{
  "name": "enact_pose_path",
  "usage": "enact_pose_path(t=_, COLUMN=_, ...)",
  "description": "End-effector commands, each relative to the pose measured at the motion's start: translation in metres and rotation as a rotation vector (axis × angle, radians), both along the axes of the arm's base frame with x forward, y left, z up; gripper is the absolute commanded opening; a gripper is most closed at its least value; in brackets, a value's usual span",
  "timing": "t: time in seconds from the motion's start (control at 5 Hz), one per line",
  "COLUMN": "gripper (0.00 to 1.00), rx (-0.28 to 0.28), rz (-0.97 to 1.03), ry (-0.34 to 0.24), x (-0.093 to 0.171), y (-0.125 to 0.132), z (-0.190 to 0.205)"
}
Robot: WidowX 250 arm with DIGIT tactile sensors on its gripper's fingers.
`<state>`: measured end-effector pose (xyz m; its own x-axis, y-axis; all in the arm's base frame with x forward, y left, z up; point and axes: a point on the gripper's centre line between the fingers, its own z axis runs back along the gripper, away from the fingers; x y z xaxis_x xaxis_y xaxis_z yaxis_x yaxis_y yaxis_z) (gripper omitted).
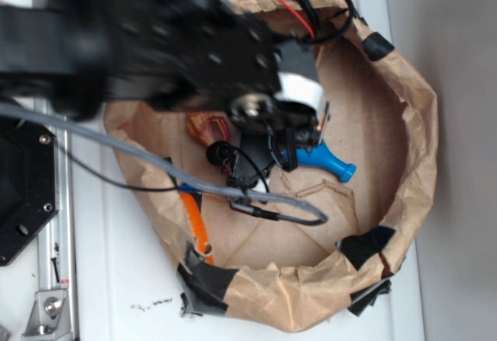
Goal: Grab the blue bottle.
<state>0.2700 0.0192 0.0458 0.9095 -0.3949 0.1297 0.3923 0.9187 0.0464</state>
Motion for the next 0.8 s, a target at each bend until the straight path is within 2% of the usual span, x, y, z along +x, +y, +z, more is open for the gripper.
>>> enact_pose_path(t=0.0, gripper=0.0, rx=0.062, rz=-0.145, ry=-0.009, x=0.019, y=-0.019, z=-0.004)
enact_pose_path(t=0.2, gripper=0.0, rx=0.048, rz=-0.012, ry=-0.029, x=0.024, y=-0.018, z=0.042)
enact_pose_path(t=0.4, gripper=0.0, rx=-0.063, rz=0.05, ry=0.029, x=0.017, y=-0.023, z=0.092)
enact_pose_path(t=0.6, gripper=0.0, rx=-0.019, rz=0.166, ry=0.049, x=0.014, y=-0.02, z=0.141)
